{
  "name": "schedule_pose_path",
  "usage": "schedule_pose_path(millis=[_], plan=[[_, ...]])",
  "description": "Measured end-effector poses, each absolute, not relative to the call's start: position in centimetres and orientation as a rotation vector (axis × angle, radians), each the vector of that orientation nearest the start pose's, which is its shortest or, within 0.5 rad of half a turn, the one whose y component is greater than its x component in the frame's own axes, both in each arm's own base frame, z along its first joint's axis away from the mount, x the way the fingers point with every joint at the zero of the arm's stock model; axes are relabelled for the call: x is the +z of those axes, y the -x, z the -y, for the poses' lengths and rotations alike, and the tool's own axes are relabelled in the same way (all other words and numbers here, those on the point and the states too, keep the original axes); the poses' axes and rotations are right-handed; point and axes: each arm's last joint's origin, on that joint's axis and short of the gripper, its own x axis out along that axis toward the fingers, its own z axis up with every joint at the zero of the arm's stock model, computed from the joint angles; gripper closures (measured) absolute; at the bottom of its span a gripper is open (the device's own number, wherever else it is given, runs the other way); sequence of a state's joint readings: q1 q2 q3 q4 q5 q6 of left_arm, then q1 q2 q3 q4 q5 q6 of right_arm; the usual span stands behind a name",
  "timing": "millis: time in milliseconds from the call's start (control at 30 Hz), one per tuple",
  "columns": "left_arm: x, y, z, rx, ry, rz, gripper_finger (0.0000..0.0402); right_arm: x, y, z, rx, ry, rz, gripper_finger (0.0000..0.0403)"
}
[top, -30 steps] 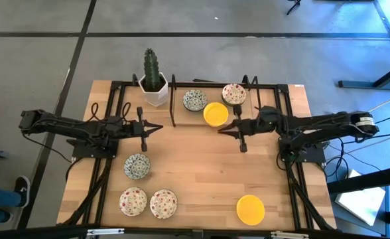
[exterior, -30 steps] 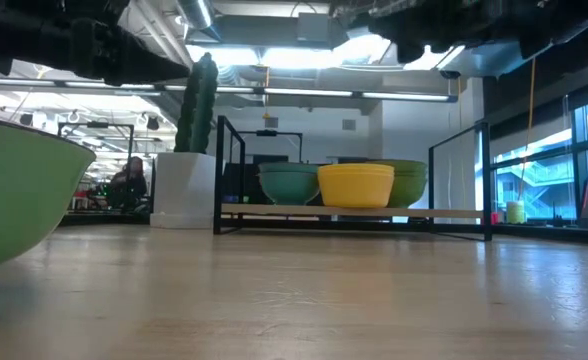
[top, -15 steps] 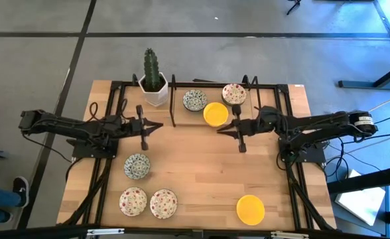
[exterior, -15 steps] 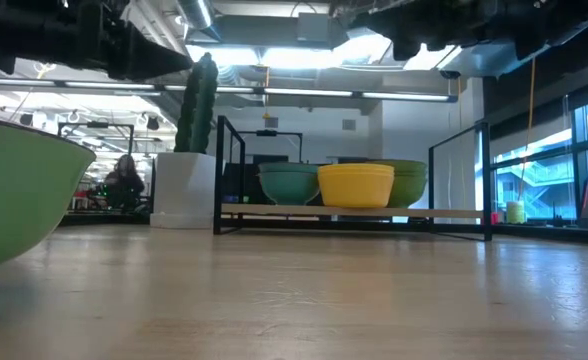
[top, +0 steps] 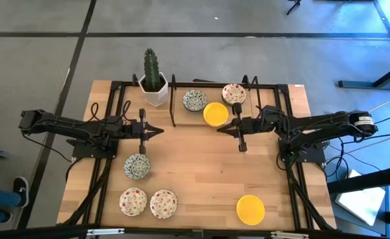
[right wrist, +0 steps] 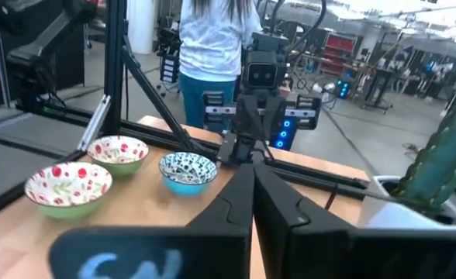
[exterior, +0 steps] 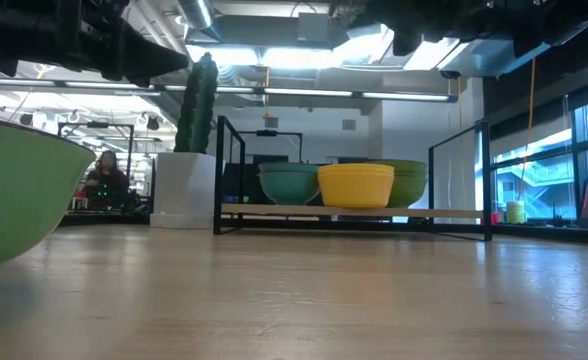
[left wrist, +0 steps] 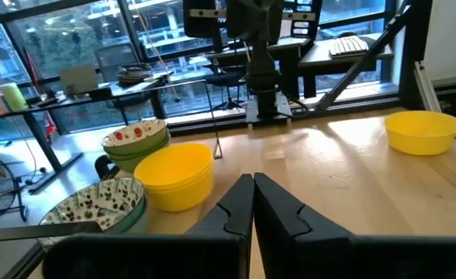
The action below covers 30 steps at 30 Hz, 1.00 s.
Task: Pick & Place Mini bowls
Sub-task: Stack the yellow bowl on top of the yellow bowl on the shelf
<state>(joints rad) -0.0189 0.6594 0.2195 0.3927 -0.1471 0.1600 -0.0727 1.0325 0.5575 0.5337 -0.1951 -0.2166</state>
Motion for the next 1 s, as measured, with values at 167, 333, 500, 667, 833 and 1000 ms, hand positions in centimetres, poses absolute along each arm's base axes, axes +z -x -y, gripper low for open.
schedule_pose_path(millis=[167, 333, 500, 667, 833, 1000], plan=[[21.1, -15.5, 0.0, 0.09, -0.057, -0.049, 0.0397, 27.6, -22.6, 0.8, 0.129, 0.196, 0.055, 0.0381], [21.7, -15.0, 0.8, 0.021, -0.051, -0.048, 0.0399, 28.2, -22.4, 1.1, 0.123, 0.111, 0.031, 0.0385], [21.3, -14.8, 1.7, -0.109, -0.156, -0.079, 0.04, 27.9, -22.0, 1.4, 0.159, 0.148, -0.092, 0.0398], [21.3, -15.1, 2.2, -0.227, -0.334, -0.04, 0.0398, 27.6, -22.0, 1.7, 0.179, 0.115, -0.114, 0.0393], [22.4, -15.2, 2.0, -0.188, -0.385, 0.073, 0.0399, 27.6, -22.0, 1.6, 0.22, 0.11, -0.112, 0.0389], [22.4, -15.1, 1.3, -0.153, -0.311, 0.056, 0.04, 27.7, -21.9, 1.3, 0.34, 0.184, -0.082, 0.0398]])
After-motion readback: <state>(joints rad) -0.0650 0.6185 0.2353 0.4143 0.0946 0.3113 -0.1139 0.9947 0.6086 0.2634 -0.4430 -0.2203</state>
